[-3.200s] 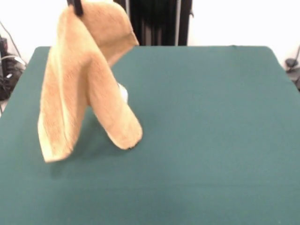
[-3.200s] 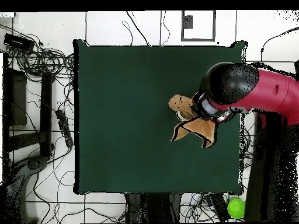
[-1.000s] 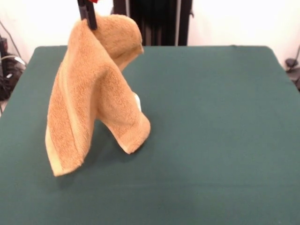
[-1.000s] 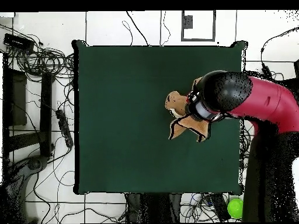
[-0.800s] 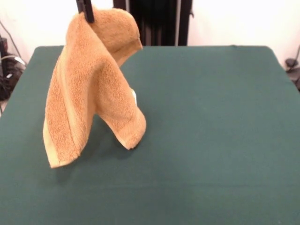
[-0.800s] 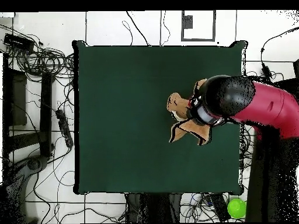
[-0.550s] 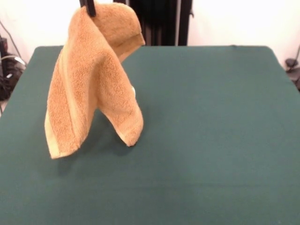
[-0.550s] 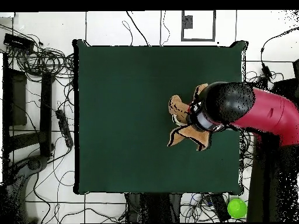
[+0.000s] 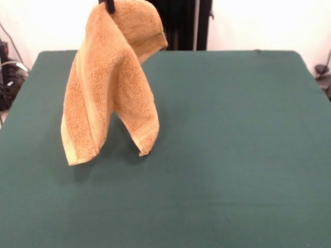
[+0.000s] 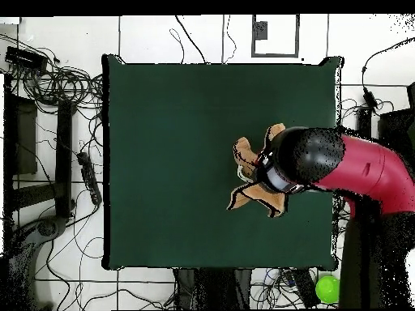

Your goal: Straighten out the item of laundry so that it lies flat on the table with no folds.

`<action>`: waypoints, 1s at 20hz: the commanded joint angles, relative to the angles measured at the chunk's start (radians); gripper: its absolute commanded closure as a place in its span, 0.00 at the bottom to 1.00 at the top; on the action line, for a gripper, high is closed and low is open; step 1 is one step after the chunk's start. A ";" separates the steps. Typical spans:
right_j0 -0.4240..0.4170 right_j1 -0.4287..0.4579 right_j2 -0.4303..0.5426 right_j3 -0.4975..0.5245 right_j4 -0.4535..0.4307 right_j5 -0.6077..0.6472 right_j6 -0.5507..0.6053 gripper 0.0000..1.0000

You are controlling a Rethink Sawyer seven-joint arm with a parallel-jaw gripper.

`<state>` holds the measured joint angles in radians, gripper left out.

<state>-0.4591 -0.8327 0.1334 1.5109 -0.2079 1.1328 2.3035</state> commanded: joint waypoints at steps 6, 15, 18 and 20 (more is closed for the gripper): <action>0.004 0.013 0.039 0.223 0.022 -0.172 -0.020 1.00; -0.008 0.028 0.041 0.255 0.019 -0.235 -0.009 1.00; -0.009 0.029 0.040 0.258 0.019 -0.234 -0.005 1.00; -0.013 0.030 0.039 0.261 0.018 -0.237 -0.008 1.00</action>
<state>-0.4860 -0.8322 0.1300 1.6434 -0.2074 0.9467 2.3035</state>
